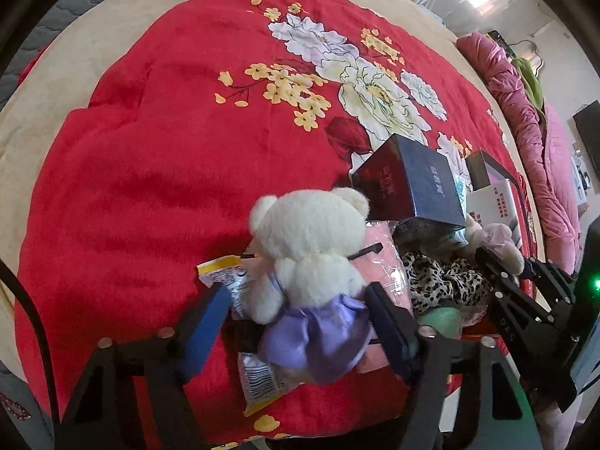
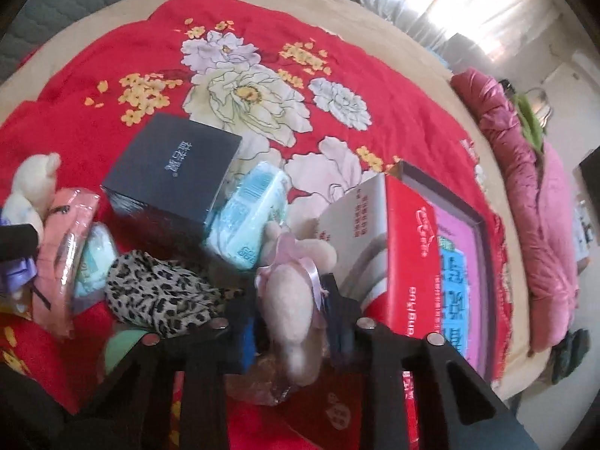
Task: Organize soft objects
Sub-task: 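Grasp the white bear in purple dress with left tool while right tool grasps the pink-bowed bear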
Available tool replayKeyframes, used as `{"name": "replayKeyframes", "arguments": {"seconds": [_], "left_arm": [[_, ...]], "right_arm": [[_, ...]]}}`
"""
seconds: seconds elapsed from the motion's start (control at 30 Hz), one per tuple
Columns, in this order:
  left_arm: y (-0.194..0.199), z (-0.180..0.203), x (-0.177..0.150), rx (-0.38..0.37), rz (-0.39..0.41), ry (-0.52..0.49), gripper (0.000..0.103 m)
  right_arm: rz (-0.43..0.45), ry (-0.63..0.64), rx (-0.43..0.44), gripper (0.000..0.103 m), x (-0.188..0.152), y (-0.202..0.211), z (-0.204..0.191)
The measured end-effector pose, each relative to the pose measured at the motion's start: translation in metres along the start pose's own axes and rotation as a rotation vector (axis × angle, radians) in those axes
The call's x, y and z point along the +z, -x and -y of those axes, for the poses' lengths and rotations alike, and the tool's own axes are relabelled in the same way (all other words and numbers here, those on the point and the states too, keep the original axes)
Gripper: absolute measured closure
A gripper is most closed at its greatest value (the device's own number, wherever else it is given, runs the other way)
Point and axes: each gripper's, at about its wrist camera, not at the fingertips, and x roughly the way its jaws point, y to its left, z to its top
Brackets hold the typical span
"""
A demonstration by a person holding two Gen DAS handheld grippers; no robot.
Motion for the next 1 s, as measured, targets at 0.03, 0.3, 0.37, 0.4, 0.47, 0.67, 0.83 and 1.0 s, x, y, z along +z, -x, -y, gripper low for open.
{"name": "replayKeyframes", "arguments": {"seconds": [0.03,0.3,0.37,0.4,0.47,0.67,0.83,1.0], "left_arm": [[0.000,0.000,0.001,0.003,-0.001,-0.002,0.041],[0.006,-0.015,0.010,-0.027,0.006,0.030,0.053],[0.010,-0.018,0.012,-0.041,0.010,0.040,0.054],[0.014,-0.019,0.012,-0.044,0.015,0.042,0.054],[0.021,-0.019,0.012,-0.047,0.030,0.039,0.054],[0.050,-0.004,0.009,-0.048,0.075,-0.006,0.054],[0.069,0.019,0.006,-0.062,0.104,-0.055,0.053],[0.081,0.049,0.001,-0.076,0.114,-0.115,0.054]], "right_arm": [[0.005,-0.007,0.009,0.075,0.000,0.001,0.002],[0.053,-0.149,0.107,0.075,-0.006,0.033,0.030],[0.073,-0.195,0.145,0.075,-0.008,0.042,0.040],[0.077,-0.211,0.162,0.075,-0.008,0.045,0.042],[0.097,-0.262,0.219,0.075,-0.011,0.054,0.051],[0.136,-0.366,0.317,0.075,-0.020,0.072,0.071],[0.160,-0.386,0.327,0.075,-0.027,0.089,0.081],[0.195,-0.420,0.327,0.075,-0.038,0.108,0.094]]}}
